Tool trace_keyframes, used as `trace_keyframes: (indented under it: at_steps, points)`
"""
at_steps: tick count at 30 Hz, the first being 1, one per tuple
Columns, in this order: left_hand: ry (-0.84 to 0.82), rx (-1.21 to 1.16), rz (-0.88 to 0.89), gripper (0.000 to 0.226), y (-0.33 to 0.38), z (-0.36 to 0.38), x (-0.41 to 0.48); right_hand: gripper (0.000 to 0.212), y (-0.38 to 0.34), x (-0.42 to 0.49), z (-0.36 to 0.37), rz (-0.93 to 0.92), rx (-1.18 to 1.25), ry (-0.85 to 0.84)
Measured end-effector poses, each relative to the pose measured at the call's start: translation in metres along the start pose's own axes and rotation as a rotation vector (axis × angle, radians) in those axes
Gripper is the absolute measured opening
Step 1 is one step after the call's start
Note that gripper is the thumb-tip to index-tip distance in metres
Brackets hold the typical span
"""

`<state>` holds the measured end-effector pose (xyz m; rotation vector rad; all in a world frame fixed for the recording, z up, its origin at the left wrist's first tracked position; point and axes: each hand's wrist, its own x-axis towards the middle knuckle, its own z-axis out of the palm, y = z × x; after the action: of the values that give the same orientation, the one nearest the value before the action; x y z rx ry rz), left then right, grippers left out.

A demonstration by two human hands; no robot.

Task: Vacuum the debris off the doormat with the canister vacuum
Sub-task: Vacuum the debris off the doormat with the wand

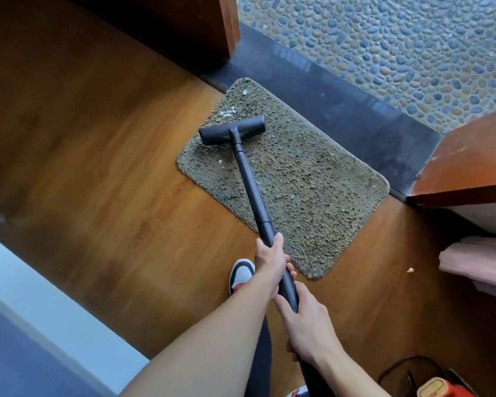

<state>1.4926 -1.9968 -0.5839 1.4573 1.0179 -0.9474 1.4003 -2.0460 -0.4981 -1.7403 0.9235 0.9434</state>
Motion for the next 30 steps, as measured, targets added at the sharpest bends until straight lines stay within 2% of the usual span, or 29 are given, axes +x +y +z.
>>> trace_keyframes:
  at_steps: [5,17,24,30]
  points:
    - [-0.003,-0.027,0.015,0.025,0.043,-0.008,0.021,0.020,-0.038,0.028,0.004,-0.038,0.003,0.028]
    - [-0.011,0.004,0.058,0.027,0.094,-0.020,0.049,0.018,-0.083,0.066,0.014,-0.070,0.089,0.036]
    - [-0.017,-0.009,0.014,0.028,0.070,-0.012,0.031,0.017,-0.066,0.044,0.004,-0.044,0.068,0.015]
    - [-0.003,-0.011,0.003,0.029,0.023,-0.004,0.005,0.017,-0.018,0.016,0.000,-0.029,0.027,-0.004]
